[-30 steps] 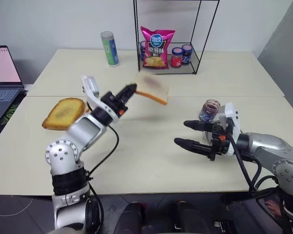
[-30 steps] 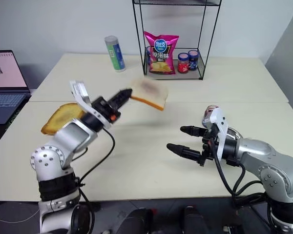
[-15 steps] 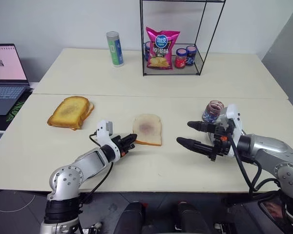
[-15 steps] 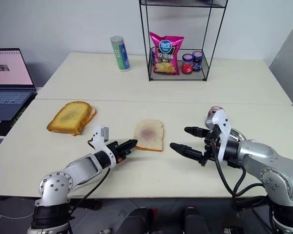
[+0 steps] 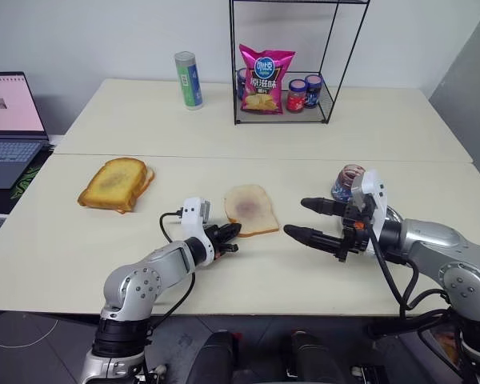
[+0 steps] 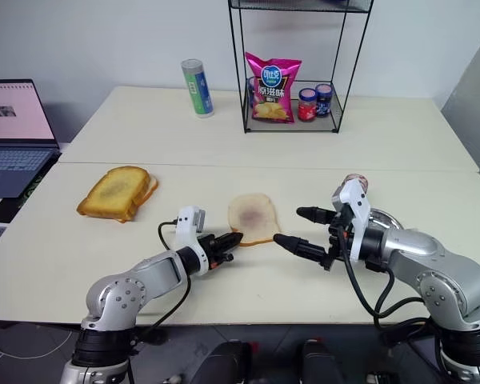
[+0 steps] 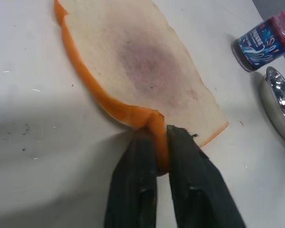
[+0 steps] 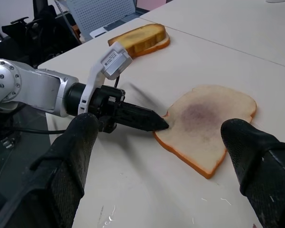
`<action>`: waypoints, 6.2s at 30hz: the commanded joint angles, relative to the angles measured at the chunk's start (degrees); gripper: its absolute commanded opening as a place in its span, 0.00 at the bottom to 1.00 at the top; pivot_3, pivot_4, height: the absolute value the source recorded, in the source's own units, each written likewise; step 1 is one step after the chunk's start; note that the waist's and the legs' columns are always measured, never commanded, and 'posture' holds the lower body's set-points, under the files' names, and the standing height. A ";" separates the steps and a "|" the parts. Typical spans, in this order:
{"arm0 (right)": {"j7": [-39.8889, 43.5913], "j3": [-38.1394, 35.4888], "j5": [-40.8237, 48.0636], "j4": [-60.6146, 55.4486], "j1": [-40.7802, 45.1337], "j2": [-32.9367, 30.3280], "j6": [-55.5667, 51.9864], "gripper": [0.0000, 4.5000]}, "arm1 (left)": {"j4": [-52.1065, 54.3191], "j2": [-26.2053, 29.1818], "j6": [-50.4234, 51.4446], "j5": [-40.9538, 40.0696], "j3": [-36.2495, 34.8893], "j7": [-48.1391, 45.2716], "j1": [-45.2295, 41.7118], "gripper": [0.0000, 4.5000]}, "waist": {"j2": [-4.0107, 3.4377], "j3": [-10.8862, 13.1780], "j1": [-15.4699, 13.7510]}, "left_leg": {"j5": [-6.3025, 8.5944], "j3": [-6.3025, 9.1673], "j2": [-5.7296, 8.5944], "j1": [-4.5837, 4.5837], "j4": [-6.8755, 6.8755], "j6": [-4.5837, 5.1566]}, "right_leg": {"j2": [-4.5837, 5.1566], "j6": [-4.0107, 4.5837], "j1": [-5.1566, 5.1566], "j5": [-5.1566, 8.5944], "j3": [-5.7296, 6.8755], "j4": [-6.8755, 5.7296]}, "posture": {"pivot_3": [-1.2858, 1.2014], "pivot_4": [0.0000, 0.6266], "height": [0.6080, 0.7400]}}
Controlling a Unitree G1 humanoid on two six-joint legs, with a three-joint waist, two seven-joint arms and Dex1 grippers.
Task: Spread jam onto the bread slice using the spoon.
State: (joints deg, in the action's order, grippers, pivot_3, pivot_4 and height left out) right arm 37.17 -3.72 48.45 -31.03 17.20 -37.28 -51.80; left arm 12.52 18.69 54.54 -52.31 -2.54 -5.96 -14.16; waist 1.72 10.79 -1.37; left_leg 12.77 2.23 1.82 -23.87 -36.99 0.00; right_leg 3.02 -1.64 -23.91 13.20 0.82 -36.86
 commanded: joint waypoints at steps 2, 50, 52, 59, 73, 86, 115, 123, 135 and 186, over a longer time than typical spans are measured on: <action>-0.33 -0.65 0.35 -0.07 1.34 0.57 0.81 1.00 | 5.05 1.80 3.42 -2.44 -2.41 -2.41 1.81 0.36 | 0.00 0.00 0.07 | 0.00 0.00 0.00 0.00 0.01 0.00 | 0.00 -0.02 -0.01 -0.01 0.00 -0.01 | 0.52 0.24 1.00; -30.69 -33.51 19.84 29.25 -10.52 12.06 7.60 1.00 | -5.65 3.64 -32.49 36.08 23.84 -49.36 -24.44 1.00 | -0.43 -0.09 1.48 | 0.00 -0.67 -0.19 0.04 0.01 0.15 | -0.61 -0.58 -0.13 -0.30 -0.44 -0.08 | 0.52 0.24 1.00; -29.47 -32.92 18.62 31.76 -9.16 11.57 7.87 1.00 | -4.22 3.88 -31.40 36.02 23.39 -48.51 -23.50 1.00 | -0.45 -0.10 1.48 | 0.00 -0.66 -0.21 0.04 0.01 0.15 | -0.64 -0.57 -0.13 -0.30 -0.45 -0.10 | 0.52 0.24 1.00; -25.93 -32.48 16.17 39.76 -4.89 10.34 7.84 1.00 | 0.98 5.10 -27.44 35.71 22.18 -46.39 -20.42 1.00 | -0.46 -0.11 1.49 | 0.00 -0.74 -0.30 0.07 -0.04 0.15 | -0.73 -0.58 -0.13 -0.35 -0.55 -0.11 | 0.52 0.24 1.00; -23.27 -32.46 13.21 43.55 -2.17 10.32 7.59 0.76 | 0.66 4.94 -26.91 36.04 21.60 -46.44 -21.72 1.00 | -0.48 -0.12 1.49 | 0.00 -0.78 -0.31 0.09 -0.04 0.15 | -0.77 -0.56 -0.13 -0.39 -0.60 -0.12 | 0.52 0.24 1.00; -23.30 -33.14 11.80 43.30 -2.45 10.54 8.22 0.10 | 0.27 5.09 -27.01 36.12 21.18 -46.56 -22.18 1.00 | -0.48 -0.12 1.49 | 0.00 -0.77 -0.31 0.10 -0.06 0.15 | -0.77 -0.49 -0.11 -0.44 -0.60 -0.14 | 0.52 0.24 1.00; -27.77 -22.10 0.55 35.79 18.70 8.02 16.00 0.01 | -3.59 -0.68 -25.45 33.37 13.86 -39.33 -22.97 1.00 | -0.54 -0.15 1.47 | 0.00 -0.93 -0.35 0.09 -0.13 0.15 | -0.83 -0.42 -0.17 -0.65 -0.79 -0.14 | 0.52 0.24 1.00; -21.07 -14.44 -11.41 41.26 21.12 8.13 25.20 0.01 | -2.92 -0.08 -25.24 33.81 13.43 -39.15 -22.98 1.00 | -0.55 -0.15 1.52 | -0.01 -0.94 -0.35 0.11 -0.10 0.15 | -0.84 -0.40 -0.19 -0.67 -0.81 -0.18 | 0.52 0.24 1.00; -13.17 -4.54 -28.90 44.50 19.85 8.46 41.46 0.01 | -2.49 0.30 -25.31 34.25 13.45 -38.88 -23.04 1.00 | -0.55 -0.15 1.51 | -0.01 -0.93 -0.36 0.12 -0.11 0.14 | -0.84 -0.39 -0.19 -0.68 -0.81 -0.17 | 0.52 0.24 1.00; -27.11 -23.68 -9.19 42.42 23.96 16.87 19.10 0.01 | -3.50 0.14 -25.85 34.23 13.36 -39.61 -24.15 1.00 | -0.55 -0.16 1.56 | -0.01 -0.93 -0.37 0.14 -0.09 0.13 | -0.84 -0.36 -0.20 -0.69 -0.81 -0.21 | 0.52 0.24 1.00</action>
State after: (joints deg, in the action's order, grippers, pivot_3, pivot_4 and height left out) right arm 9.33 -27.29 39.34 13.96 39.71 -19.40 -34.06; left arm 8.42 18.87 29.79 -17.88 11.40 -45.61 -36.74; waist 1.17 10.63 0.19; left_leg 12.76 1.30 1.45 -23.73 -37.08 0.13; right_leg 2.18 -2.00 -24.11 12.50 0.01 -37.08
